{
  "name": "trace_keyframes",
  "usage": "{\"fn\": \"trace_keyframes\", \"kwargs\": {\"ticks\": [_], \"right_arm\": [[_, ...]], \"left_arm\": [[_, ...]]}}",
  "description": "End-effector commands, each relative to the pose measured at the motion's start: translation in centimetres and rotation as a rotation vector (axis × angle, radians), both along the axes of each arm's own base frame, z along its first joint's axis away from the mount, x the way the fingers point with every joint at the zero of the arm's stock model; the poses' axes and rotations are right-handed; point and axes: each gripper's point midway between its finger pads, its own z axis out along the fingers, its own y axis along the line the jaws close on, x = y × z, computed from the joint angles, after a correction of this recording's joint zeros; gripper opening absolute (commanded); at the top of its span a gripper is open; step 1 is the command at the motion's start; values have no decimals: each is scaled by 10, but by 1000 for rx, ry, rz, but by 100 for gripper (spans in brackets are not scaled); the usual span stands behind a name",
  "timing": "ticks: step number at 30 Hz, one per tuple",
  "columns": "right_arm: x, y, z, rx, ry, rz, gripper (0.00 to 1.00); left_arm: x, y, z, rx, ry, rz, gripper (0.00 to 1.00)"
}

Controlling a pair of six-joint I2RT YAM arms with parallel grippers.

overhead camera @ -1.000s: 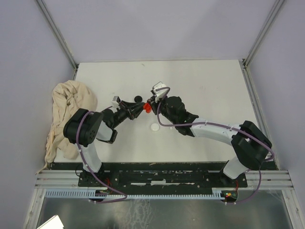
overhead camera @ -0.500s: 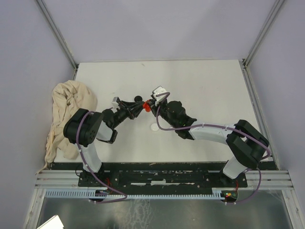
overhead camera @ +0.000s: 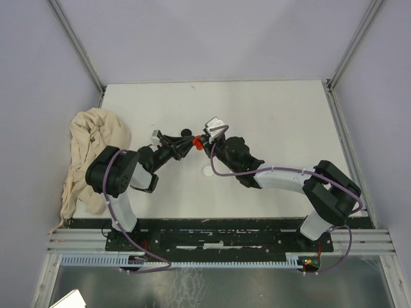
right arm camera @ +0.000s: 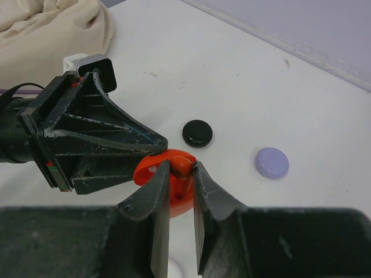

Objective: Insert the wireless bluetooth earbuds into the charging case
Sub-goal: Place the earbud in the charging case.

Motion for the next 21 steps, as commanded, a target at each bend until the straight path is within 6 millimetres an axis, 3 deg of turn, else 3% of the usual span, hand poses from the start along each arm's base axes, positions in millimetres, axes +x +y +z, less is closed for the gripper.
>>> {"fn": "trace_keyframes", "kwargs": {"ticks": [1,21], "right_arm": [[-2,4,11,33,-37,14,2],[-4,-1,7,28,-34,7,2]], "left_arm": [[-9,3,59,-96,-216,0,3],[1,3,63,-115,-218,14,3]]}}
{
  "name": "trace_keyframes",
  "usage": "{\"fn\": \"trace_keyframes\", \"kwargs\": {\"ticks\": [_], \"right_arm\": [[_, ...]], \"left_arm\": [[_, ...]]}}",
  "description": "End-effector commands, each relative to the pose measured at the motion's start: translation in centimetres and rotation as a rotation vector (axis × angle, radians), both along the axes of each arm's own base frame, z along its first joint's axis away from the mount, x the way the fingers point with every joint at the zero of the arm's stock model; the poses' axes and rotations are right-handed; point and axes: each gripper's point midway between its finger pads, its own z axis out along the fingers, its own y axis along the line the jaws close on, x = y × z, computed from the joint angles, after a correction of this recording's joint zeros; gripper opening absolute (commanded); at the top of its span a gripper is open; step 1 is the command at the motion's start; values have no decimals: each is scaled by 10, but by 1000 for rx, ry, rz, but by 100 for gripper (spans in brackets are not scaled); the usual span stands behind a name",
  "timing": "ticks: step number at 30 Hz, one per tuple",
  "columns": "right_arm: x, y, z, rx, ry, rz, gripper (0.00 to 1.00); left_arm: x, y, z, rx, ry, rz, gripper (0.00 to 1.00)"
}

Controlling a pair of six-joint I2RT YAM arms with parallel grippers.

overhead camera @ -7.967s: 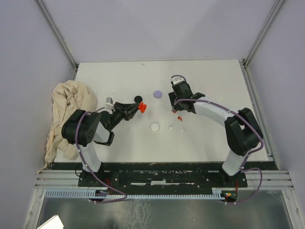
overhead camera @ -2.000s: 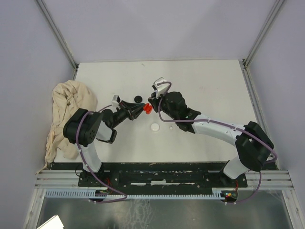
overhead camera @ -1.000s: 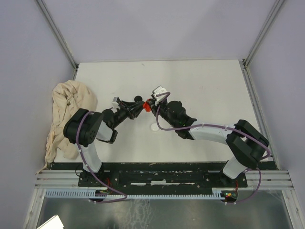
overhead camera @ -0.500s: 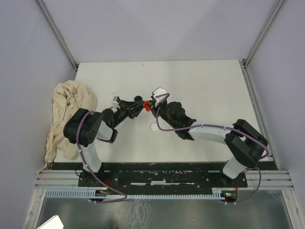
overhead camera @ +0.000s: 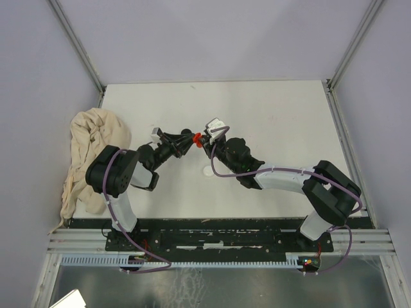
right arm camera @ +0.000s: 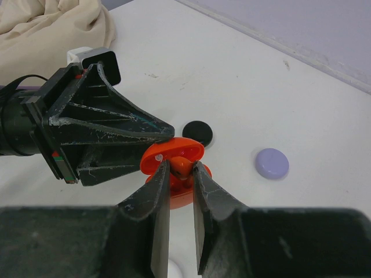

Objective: Insert the wireless bluetooth earbuds into the charging case
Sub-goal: Place the earbud in the charging case.

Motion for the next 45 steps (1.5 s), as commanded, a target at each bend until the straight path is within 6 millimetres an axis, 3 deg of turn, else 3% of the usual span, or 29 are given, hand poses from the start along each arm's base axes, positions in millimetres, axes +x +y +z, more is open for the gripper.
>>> {"fn": "trace_keyframes", "kwargs": {"ticks": [1,5,10,16,21,23,28,39,45], "right_arm": [[-2,-1,11,24,-32,-1,2],[-2,-1,10,24,-30,-3,9],[-4,-4,21,52,-30,-5,31],[-13,-10,49,87,-38,7,59],[-9,-39,83,155,-54,-121,71],[-2,-53,87,117,-31,-204,74],[10,-72,70,-131,117,-335,79],[11,-57,28,-309,289,-296,82],[14,-53,15,-340,313,-292,82]], "left_arm": [[-5,4,55,-100,-201,12,3],[-4,4,56,-101,-203,15,3],[-3,3,53,-95,-202,15,3],[0,1,46,-76,-204,10,3],[2,-2,40,-55,-209,-2,3],[1,-3,37,-46,-210,-10,3],[-4,-8,40,-25,-247,-46,3],[-11,-12,41,-1,-283,-85,3],[-12,-12,40,4,-283,-90,3]]}}
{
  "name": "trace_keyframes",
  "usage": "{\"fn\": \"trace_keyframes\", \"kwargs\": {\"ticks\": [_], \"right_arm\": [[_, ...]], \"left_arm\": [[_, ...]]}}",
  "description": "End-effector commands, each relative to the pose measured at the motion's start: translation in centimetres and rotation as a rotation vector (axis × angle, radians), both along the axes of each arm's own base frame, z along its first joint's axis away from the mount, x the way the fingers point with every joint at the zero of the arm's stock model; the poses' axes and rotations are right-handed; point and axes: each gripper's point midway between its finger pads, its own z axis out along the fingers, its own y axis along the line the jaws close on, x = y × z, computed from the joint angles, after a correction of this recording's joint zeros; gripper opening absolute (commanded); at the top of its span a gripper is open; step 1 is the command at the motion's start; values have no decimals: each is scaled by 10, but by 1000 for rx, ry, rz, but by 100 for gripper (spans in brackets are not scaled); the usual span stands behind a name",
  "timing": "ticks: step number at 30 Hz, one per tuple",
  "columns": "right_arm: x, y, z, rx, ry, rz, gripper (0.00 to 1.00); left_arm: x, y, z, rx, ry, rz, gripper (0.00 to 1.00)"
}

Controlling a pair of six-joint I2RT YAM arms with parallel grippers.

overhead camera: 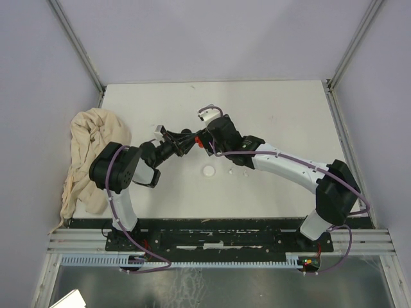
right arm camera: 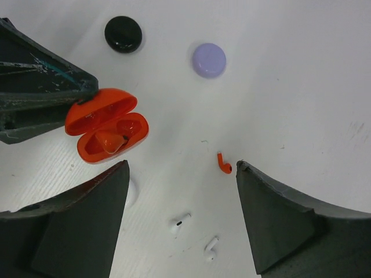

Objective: Insert the wireless bluetooth earbuds into the charging case
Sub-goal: Place the earbud in the charging case.

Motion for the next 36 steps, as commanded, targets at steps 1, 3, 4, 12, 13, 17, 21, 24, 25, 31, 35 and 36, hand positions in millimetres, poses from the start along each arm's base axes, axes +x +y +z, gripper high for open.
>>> {"fn": "trace_keyframes", "kwargs": {"ticks": [1,3,4,12,13,17,21,24,25,31,35,36], "right_arm": [[6,4,19,37,-13,-11,82],[6,5,18,36,-10,-7,82],[7,5,17,37,-9,-7,82],[8,12,18,48,-3,11,82],[7,12,18,48,0,14,82],[7,15,19,57,4,25,82],[6,16,21,65,3,30,82],[7,16,22,62,0,29,82],[7,16,22,61,-1,28,82],[9,18,20,56,1,28,82],[10,19,17,53,6,29,82],[10,19,17,54,6,30,82]], "left_arm": [[-15,-2,45,-23,-267,-27,3],[-15,-3,43,-19,-263,-30,3],[-16,-3,43,-18,-264,-32,3],[-17,-4,36,-4,-259,-42,3],[-18,-4,36,-2,-259,-43,3],[-17,-5,32,2,-252,-44,3],[-16,-5,28,7,-247,-44,3],[-16,-5,27,11,-246,-47,3],[-16,-5,27,11,-248,-47,3],[-18,-6,28,11,-252,-52,3],[-19,-7,29,10,-255,-55,3],[-19,-8,30,10,-256,-57,3]]}}
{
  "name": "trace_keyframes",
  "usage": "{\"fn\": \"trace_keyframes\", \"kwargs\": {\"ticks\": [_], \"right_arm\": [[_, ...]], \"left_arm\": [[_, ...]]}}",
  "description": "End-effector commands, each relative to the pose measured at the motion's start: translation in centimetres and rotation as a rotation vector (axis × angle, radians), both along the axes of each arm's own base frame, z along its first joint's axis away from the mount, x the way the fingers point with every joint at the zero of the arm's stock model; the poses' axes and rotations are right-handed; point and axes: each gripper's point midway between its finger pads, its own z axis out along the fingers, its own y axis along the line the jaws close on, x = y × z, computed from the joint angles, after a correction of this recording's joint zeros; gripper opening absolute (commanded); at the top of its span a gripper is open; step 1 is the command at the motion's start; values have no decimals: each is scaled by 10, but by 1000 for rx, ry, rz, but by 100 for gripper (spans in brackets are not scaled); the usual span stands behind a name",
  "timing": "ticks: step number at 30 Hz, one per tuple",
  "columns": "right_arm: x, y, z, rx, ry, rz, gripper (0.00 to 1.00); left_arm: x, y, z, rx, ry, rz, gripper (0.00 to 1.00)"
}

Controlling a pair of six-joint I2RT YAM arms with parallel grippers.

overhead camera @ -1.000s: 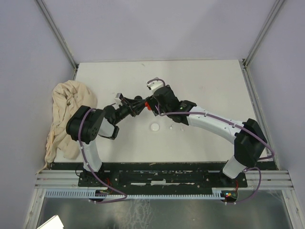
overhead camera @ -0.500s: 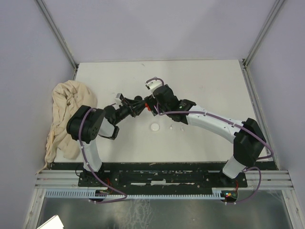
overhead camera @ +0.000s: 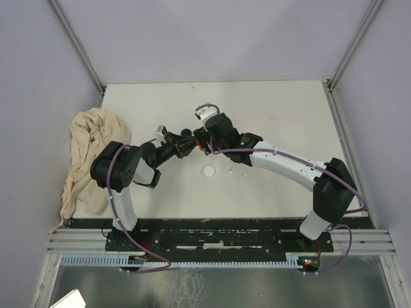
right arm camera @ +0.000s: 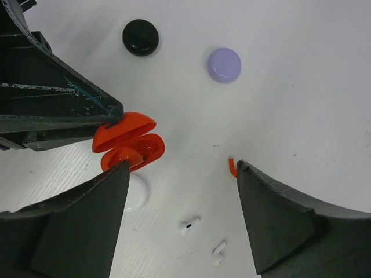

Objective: Insert the wireless bluetooth earbuds into the charging case
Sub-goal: Place the earbud in the charging case, then adjust the earbud at the center of the board.

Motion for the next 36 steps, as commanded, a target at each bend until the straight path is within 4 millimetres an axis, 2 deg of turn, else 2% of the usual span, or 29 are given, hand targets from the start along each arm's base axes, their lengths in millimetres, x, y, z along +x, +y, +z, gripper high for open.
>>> {"fn": "trace_keyframes", "kwargs": {"ticks": [1,12,16,19,22,26,31,36], "right_arm": [[10,9,19,53,-37,-10,82],[13,9,19,51,-42,-22,82],[11,7,26,71,-57,-23,82],[8,-2,41,113,-101,-45,82],[10,-25,45,99,-104,-100,82],[16,-60,26,84,-33,-184,81],[30,-98,-24,84,127,-276,81],[39,-108,-60,6,207,-322,80]], "left_arm": [[-13,-4,39,-35,-235,-26,3],[-15,-6,41,-37,-239,-34,3],[-13,-6,39,-39,-230,-25,3],[-9,-4,35,-40,-213,-6,3],[-3,0,31,-39,-200,27,3],[4,10,24,-30,-181,87,3],[4,17,23,-21,-182,123,3],[3,17,27,-23,-192,119,3]]}}
